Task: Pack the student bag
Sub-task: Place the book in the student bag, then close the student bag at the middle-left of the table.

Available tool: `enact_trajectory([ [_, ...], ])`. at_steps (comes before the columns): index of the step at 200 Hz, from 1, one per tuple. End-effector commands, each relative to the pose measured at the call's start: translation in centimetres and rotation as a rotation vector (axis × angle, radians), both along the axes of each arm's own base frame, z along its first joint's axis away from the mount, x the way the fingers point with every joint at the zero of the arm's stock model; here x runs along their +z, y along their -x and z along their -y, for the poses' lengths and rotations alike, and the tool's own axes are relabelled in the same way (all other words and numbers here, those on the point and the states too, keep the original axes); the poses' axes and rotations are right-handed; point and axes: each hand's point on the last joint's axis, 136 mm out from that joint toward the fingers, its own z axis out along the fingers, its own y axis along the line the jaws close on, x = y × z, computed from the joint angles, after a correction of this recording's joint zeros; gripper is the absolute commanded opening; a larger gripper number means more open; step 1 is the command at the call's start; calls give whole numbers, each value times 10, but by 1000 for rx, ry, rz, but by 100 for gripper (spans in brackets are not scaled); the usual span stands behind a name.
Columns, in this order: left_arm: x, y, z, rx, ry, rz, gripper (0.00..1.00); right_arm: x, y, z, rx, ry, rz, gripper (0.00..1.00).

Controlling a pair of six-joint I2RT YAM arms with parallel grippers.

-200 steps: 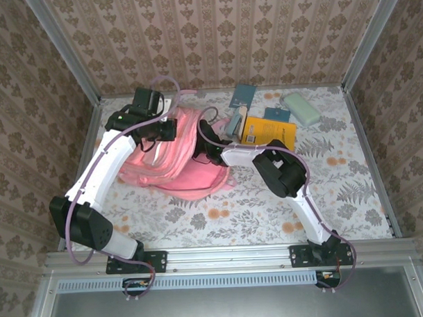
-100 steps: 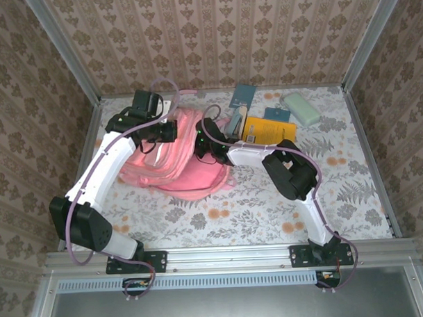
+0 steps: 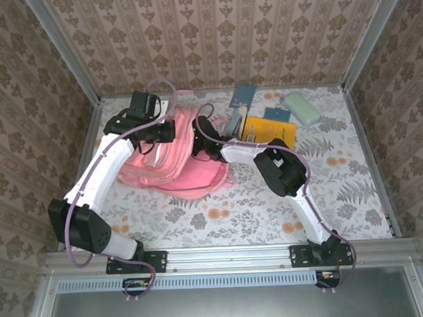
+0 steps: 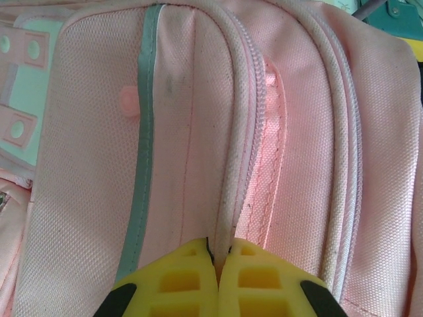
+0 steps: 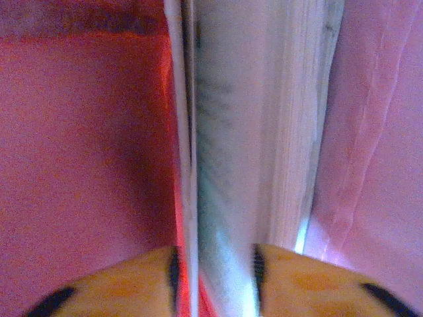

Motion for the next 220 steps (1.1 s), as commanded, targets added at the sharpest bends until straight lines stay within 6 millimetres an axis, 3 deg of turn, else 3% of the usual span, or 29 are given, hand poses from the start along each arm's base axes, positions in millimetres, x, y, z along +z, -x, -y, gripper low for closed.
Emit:
enact_trajectory([
  [1,19,2,3,-3,49,55,0,26,16,8,37,0,27,48],
  [43,5,1,-2,-1,10,36,0,61,45,41,74,48,114,58],
  [62,-3,3,-2,-3,3,21,0,65,63,64,104,113,127,58],
  [86,-17,9,-4,-1,3,-3,0,67,84,105,99,222,154,57],
  [93,-20,10,-3,1,8,-11,6,67,89,118,93,253,158,57],
  [112,-28,14,0,-1,36,-35,8,63,95,160,54,341,158,56],
  [125,-31,16,4,0,61,-47,12,58,92,191,14,388,146,55],
  [152,-33,19,12,-4,113,-61,35,49,77,249,-62,466,116,55],
  [161,-33,20,15,-4,123,-62,37,46,70,268,-87,501,109,55],
  [175,-31,24,17,0,135,-57,41,41,57,292,-111,541,112,56],
  [220,-23,39,15,20,159,-35,70,7,17,366,-162,658,7,60],
])
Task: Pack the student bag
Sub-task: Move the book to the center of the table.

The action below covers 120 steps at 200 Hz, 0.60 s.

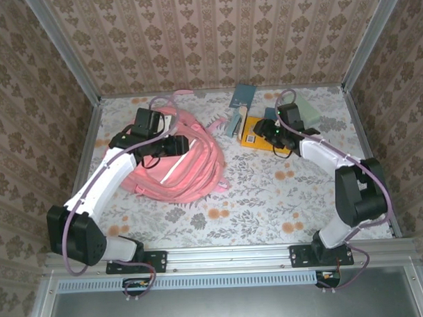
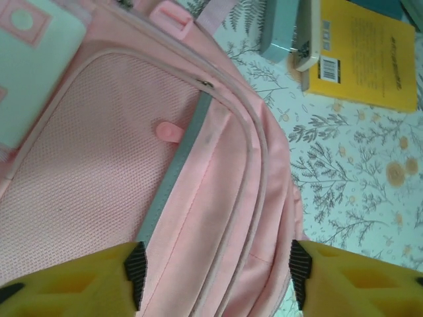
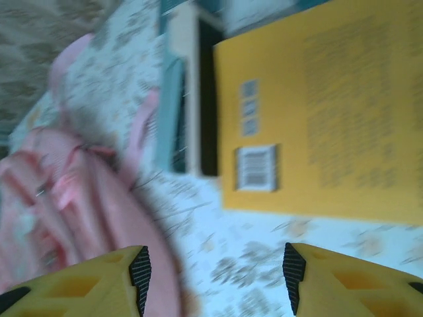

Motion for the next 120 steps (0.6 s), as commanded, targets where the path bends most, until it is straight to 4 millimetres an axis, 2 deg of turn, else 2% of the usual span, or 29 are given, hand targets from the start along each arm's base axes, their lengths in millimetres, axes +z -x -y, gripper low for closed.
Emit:
enact_trajectory([
  [1,13,9,1,15,39,33,71,-24,-13,33,12,107,-73,60],
  [17,14,14,-2,29,45,38,93,-37,-26,54,0,136,-111,62],
  [30,15,19,-3,35,50,39,100,-48,-34,66,-4,127,-143,64],
  [45,14,23,-3,42,61,40,100,-64,-40,76,-18,86,-196,64],
  [71,11,26,-2,39,61,31,100,-86,-37,70,4,53,-261,64],
  [93,10,24,-1,37,62,33,100,-100,-23,63,13,36,-304,64],
  [120,8,21,1,37,62,29,100,-106,9,48,24,-4,-357,64],
])
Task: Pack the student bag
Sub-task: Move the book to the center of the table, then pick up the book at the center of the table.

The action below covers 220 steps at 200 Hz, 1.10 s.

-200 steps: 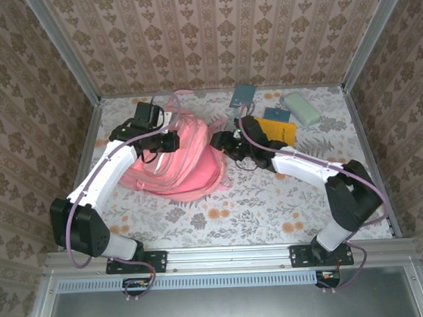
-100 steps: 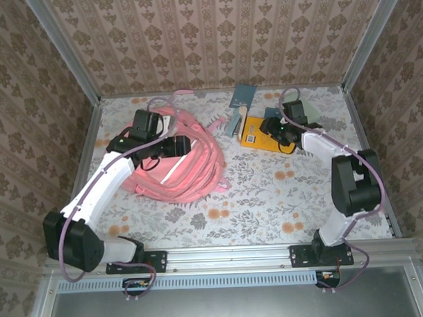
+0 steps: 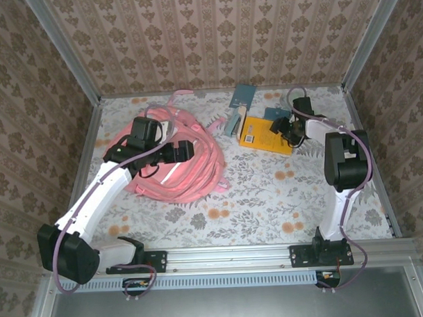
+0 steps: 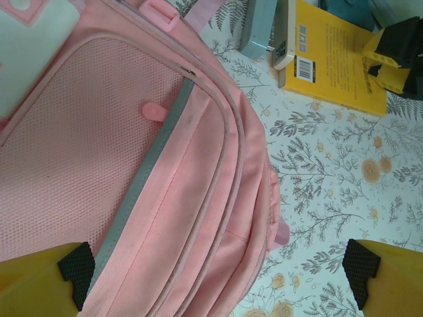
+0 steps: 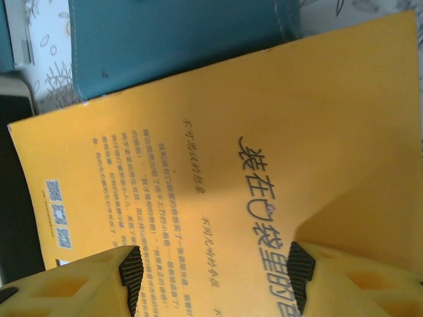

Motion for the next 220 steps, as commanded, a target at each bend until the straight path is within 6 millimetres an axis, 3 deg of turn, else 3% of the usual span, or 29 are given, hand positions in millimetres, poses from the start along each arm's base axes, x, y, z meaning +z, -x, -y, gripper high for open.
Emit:
enact_trajectory([
  [1,1,-4,3,13,13,7,100,-20,50,-27,43,-67,-137,64],
  [73,-17,-17,21,16,60,-35,100,-28,143,-99,85,-81,-214,64],
  [100,-29,-16,37,18,87,-89,98,-19,165,-148,157,-148,-203,64],
  [124,-39,-15,56,31,122,-131,91,0,171,-176,237,-142,-173,63],
  [135,-44,-14,65,41,130,-153,87,12,168,-173,243,-111,-146,62],
  [171,-57,-6,110,38,194,-195,78,42,149,-132,243,61,-40,61],
  [197,-66,0,148,2,213,-209,71,40,137,-101,217,82,-34,58],
  [220,-81,3,173,-27,173,-233,66,31,130,-91,231,95,-46,54],
])
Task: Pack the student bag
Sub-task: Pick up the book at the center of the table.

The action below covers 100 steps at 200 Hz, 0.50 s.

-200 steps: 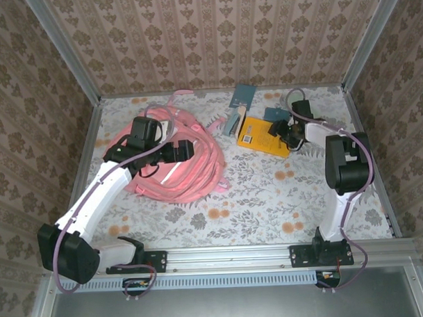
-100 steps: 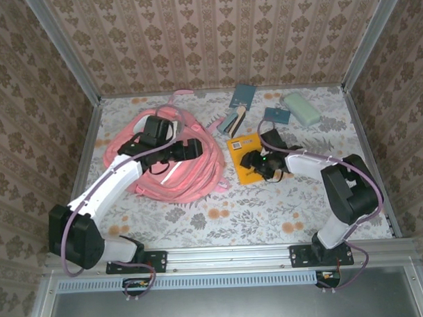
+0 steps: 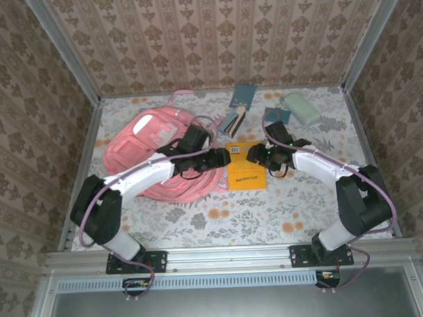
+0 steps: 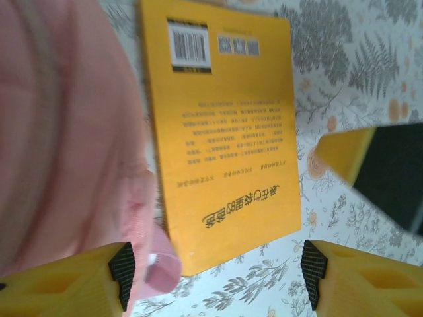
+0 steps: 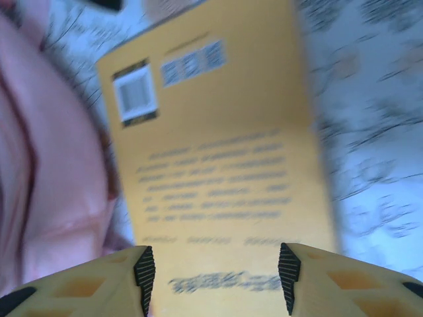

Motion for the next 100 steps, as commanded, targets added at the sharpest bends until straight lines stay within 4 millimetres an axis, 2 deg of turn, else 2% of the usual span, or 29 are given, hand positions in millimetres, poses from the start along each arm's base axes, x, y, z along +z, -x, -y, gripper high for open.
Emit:
enact_trajectory([
  [1,6,-9,30,15,34,17,66,-12,2,16,43,74,-32,54],
  [30,-23,-10,41,20,-14,-32,58,-27,-3,15,66,83,-49,51],
  [55,-44,-12,32,51,-83,-55,57,-40,-3,16,77,101,-78,50],
  [100,-65,-20,24,59,-164,-66,56,-55,-3,20,93,143,-97,50],
])
